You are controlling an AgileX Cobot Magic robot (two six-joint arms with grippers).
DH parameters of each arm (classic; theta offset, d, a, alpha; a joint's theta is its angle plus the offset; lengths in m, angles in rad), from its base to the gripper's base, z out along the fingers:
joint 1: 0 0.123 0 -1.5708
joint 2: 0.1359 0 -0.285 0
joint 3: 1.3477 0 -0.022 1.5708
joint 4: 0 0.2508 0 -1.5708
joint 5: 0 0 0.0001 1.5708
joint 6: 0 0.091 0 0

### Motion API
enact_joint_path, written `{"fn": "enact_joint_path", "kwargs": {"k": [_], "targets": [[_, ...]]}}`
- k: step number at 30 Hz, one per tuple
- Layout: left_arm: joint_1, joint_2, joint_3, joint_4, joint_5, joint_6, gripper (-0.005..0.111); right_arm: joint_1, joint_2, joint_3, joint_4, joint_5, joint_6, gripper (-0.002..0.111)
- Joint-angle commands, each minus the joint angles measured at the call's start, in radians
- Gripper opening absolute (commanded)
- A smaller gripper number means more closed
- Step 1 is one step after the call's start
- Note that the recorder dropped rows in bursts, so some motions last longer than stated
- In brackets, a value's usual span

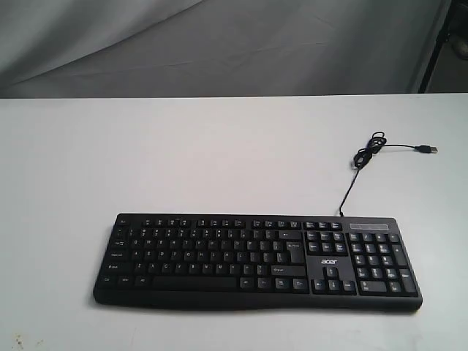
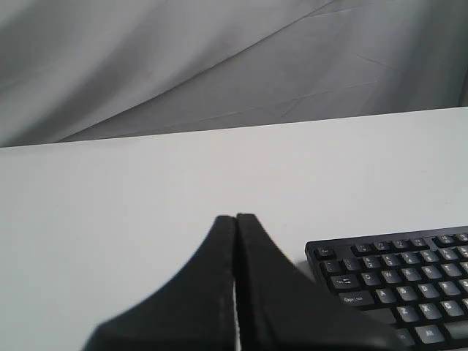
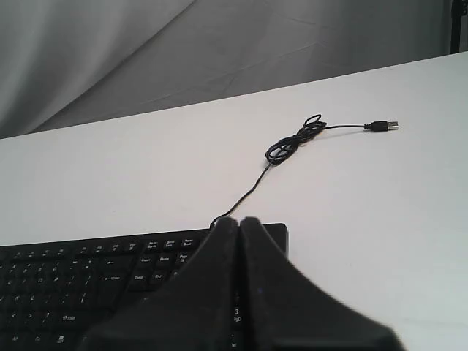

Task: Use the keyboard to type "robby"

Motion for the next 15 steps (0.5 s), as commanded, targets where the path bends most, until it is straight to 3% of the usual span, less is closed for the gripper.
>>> {"fn": "enact_joint_path", "kwargs": {"k": [1, 15], "targets": [[-0.006, -0.003, 0.004, 0.005, -0.007, -0.003, 0.000, -0.007, -0.002, 0.004, -0.013, -0.004, -0.004, 0.000], [-0.006, -0.003, 0.004, 0.005, -0.007, -0.003, 0.000, -0.007, -0.002, 0.004, 0.002, -0.004, 0.001, 0.000]]}}
